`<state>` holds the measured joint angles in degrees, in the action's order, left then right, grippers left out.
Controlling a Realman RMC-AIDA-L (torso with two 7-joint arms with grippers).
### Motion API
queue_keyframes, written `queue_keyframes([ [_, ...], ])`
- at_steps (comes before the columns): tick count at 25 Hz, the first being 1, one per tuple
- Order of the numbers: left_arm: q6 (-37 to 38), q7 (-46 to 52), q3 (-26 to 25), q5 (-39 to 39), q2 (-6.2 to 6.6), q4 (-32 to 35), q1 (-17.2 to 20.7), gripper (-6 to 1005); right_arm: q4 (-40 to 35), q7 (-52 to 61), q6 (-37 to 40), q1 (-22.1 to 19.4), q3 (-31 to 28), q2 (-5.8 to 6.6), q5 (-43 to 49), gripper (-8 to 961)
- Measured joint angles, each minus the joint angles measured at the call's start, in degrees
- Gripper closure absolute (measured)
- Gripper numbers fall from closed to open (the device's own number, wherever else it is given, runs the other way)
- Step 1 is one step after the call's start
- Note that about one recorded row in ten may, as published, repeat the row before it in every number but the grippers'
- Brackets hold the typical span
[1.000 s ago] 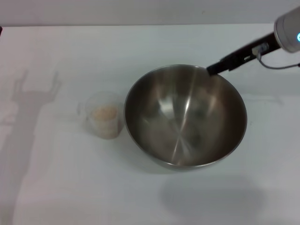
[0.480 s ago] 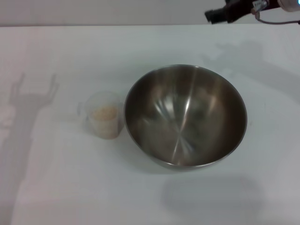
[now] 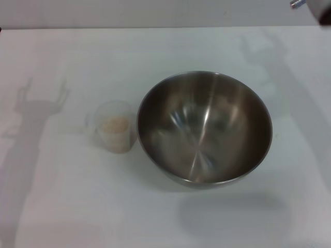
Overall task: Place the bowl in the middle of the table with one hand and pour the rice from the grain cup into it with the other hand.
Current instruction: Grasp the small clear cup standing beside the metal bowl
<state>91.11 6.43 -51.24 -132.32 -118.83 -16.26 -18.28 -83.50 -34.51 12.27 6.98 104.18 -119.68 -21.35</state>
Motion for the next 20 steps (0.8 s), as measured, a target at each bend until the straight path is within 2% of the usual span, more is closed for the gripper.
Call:
queue_keyframes([
  [3, -0.06, 0.11, 0.0, -0.04, 0.0, 0.0, -0.32, 182, 12.81, 3.81, 24.16, -0.05, 4.27, 0.06, -0.16, 333],
  [4, -0.06, 0.11, 0.0, -0.04, 0.0, 0.0, -0.32, 182, 12.81, 3.81, 24.16, -0.05, 4.27, 0.06, -0.16, 333],
  [5, -0.1, 0.14, 0.0, -0.07, 0.0, 0.0, -0.39, 182, 22.8, 8.18, 37.91, 1.72, 6.43, 0.14, -0.19, 333],
  [8, -0.31, 0.16, 0.02, -0.13, -0.08, 0.0, -0.52, 182, 39.28, 18.21, 55.54, 5.61, 8.43, 0.17, -1.09, 333],
  [9, -0.31, 0.16, 0.02, -0.13, -0.08, 0.0, -0.52, 182, 39.28, 18.21, 55.54, 5.61, 8.43, 0.17, -1.09, 333],
  [10, -0.4, 0.17, 0.05, -0.12, -0.09, 0.0, -0.53, 182, 47.74, 25.5, 62.12, 7.57, 9.19, 0.16, -3.35, 333],
  [11, -0.55, 0.19, 0.18, -0.13, -0.12, 0.0, -0.53, 182, 51.07, 29.58, 63.85, 8.2, 9.45, 0.2, -4.69, 333],
  [13, -0.76, 0.22, 0.47, -0.14, -0.16, 0.0, -0.42, 182, 53.85, 33.37, 65.25, 8.67, 9.55, 0.26, -6.03, 333],
  [15, -1.27, 0.23, 0.83, -0.14, -0.21, 0.0, -0.08, 182, 60.24, 41.29, 66.09, 8.94, 8.8, 0.38, -8.55, 334],
  [16, -1.27, 0.23, 0.83, -0.14, -0.21, 0.0, -0.08, 183, 60.24, 41.29, 66.09, 8.94, 8.8, 0.38, -8.55, 334],
  [20, -2.85, 0.25, 2.46, -0.02, -0.27, 0.0, 1.27, 183, 67.84, 43.02, 68.57, 8.44, 7.77, 0.38, -13.75, 334],
])
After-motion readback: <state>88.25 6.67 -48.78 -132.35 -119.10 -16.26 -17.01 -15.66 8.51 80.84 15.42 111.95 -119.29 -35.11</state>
